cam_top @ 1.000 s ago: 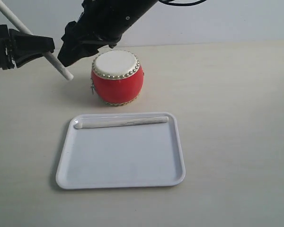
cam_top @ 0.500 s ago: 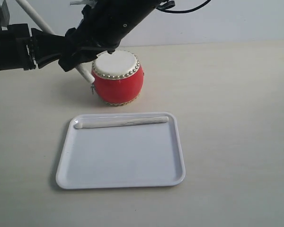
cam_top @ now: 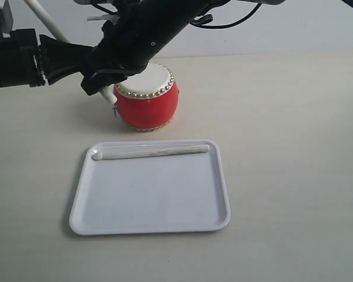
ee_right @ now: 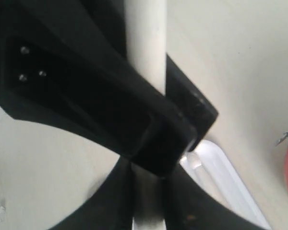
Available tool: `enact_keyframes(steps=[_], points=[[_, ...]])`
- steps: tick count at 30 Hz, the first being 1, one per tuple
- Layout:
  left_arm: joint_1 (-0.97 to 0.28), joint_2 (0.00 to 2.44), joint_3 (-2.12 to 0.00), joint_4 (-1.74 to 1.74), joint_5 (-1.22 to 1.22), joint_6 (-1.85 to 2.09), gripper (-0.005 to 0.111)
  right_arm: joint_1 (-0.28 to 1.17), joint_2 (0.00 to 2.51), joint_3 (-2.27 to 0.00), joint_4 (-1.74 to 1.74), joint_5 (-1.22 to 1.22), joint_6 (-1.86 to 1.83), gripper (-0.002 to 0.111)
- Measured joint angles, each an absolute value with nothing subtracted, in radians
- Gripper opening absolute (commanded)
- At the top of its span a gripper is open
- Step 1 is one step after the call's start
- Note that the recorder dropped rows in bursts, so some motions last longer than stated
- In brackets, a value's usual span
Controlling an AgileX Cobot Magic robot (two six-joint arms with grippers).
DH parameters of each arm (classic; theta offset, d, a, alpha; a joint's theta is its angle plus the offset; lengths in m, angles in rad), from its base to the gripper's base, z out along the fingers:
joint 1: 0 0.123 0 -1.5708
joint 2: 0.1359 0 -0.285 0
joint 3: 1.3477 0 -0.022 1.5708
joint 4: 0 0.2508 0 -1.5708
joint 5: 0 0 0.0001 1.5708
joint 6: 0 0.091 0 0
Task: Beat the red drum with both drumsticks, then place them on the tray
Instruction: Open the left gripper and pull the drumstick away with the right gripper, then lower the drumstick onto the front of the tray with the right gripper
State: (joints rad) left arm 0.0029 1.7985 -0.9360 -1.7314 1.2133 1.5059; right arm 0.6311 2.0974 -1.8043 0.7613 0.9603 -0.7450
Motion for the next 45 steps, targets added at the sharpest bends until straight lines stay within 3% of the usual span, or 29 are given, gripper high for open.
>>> enact_keyframes(steps=[4,6,8,14,16,19,21,28,38,45], points=[[0.003,1.799,-0.936,-1.731,1.213,1.502,0.001,0.631,2.097,-1.804,0.765,0.960,-0.727,0.000],[0.003,1.799,-0.936,-1.733,1.213,1.500,0.008,0.631,2.097,-1.804,0.766,0.962,-0.719,0.000],[0.003,1.799,-0.936,-1.733,1.213,1.498,0.023,0.631,2.097,-1.804,0.768,0.962,-0.707,0.000],[0.020,1.799,-0.936,-1.733,1.213,1.494,0.085,0.629,2.085,-1.804,0.746,0.951,-0.670,0.000],[0.046,1.799,-0.936,-1.733,1.213,1.492,0.088,0.627,2.068,-1.804,0.712,0.945,-0.648,0.000],[0.095,1.799,-0.936,-1.731,1.213,1.484,0.079,0.617,2.043,-1.807,0.610,0.942,-0.586,0.000],[0.137,1.799,-0.936,-1.731,1.213,1.485,0.066,0.614,2.033,-1.813,0.516,0.946,-0.544,0.000],[0.260,1.799,-0.936,-1.724,1.213,1.468,0.000,0.610,1.995,-1.816,0.227,1.107,-0.581,0.000],[0.298,1.739,-0.934,-1.646,1.210,1.514,0.000,0.610,1.989,-1.816,0.177,1.220,-0.677,0.000],[0.192,1.427,-0.828,-1.629,0.762,1.566,0.000,0.610,1.925,-1.794,0.177,1.221,-0.686,0.000]])
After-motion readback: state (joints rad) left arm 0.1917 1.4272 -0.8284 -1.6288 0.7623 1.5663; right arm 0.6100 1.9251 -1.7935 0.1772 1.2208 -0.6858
